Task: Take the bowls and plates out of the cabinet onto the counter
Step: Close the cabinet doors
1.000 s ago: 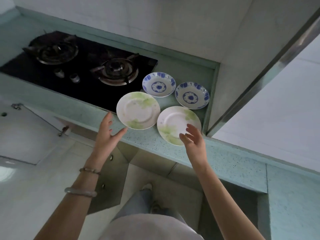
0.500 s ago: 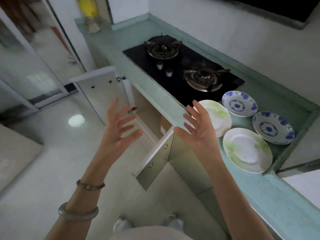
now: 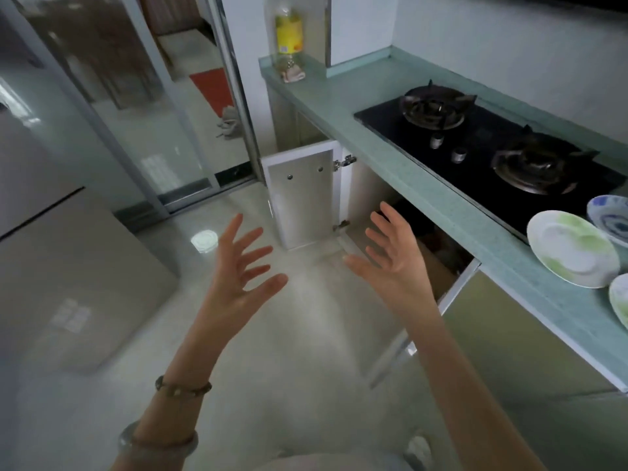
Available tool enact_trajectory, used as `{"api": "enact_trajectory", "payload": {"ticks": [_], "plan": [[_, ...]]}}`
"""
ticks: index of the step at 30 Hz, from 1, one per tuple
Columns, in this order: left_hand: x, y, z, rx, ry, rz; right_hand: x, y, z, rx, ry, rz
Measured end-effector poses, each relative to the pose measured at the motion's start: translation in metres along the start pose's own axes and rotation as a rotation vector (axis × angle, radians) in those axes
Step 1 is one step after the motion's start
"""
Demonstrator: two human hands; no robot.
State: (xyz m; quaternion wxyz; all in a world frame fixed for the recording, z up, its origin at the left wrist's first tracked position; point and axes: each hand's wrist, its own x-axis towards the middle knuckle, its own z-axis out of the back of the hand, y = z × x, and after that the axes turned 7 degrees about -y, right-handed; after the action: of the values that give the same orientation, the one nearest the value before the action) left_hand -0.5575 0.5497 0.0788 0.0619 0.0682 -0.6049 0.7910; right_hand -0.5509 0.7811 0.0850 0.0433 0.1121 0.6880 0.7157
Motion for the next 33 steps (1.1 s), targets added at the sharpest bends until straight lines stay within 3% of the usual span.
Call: {"api": "enact_trajectory", "payload": {"ticks": [9, 28, 33], "plan": [[0.055, 0.029, 0.067, -0.006, 0.122, -0.013, 0.008, -0.006, -0.078, -0.049, -0.112, 0.001], [0.273, 0.095, 0.053, 0.012, 0.296, 0.037, 0.156, -0.061, -0.120, -0.024, -0.458, -0.098], [0.304, 0.118, 0.027, -0.016, 0.464, 0.072, 0.167, -0.077, -0.123, -0.059, -0.593, -0.169]]}}
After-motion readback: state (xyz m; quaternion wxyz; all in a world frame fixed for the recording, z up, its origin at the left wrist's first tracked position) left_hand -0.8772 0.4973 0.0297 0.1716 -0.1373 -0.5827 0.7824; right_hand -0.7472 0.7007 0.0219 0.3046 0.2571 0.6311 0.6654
